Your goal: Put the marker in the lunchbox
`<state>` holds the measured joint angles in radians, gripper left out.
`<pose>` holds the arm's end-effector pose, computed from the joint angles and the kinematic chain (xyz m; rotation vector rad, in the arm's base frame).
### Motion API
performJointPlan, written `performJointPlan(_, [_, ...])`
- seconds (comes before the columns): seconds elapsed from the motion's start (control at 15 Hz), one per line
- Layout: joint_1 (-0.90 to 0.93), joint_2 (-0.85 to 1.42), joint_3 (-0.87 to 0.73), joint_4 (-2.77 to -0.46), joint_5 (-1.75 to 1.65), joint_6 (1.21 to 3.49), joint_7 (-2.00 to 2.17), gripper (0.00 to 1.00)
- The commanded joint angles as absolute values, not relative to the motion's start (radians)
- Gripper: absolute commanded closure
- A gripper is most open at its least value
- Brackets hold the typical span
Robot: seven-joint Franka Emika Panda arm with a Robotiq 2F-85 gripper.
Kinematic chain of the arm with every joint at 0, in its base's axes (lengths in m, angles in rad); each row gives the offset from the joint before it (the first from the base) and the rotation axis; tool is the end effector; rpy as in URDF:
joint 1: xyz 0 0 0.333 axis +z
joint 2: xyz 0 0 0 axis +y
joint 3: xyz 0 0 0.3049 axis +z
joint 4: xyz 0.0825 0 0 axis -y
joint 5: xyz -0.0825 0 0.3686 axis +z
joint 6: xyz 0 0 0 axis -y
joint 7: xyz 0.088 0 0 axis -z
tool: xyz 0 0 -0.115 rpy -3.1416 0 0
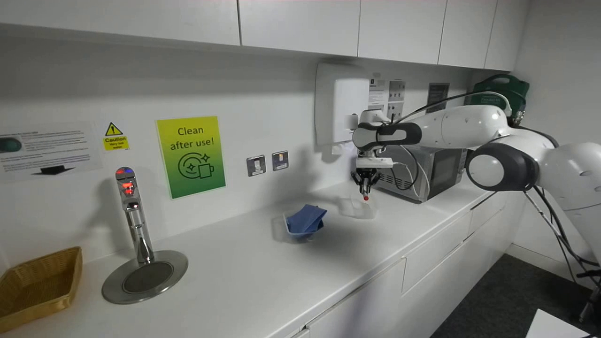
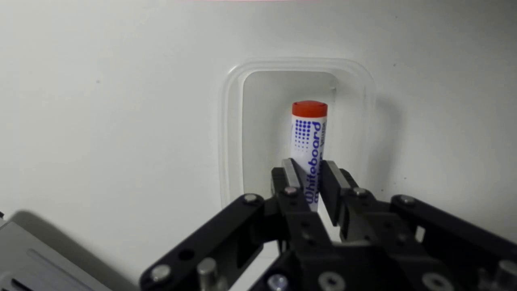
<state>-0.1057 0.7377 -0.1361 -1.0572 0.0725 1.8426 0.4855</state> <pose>0.7238 -0.1396 0.3938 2.9334 -1.0831 0.0867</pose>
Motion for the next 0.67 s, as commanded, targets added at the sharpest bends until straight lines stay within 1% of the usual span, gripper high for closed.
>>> performJointPlan(0.0, [-0.134, 0.794, -0.118, -0.960, 0.105, 1.778, 0.451, 0.95])
performJointPlan(0.6, [-0.134, 0.862, -0.113, -0.894, 0.124, 1.742, 0.454, 0.95])
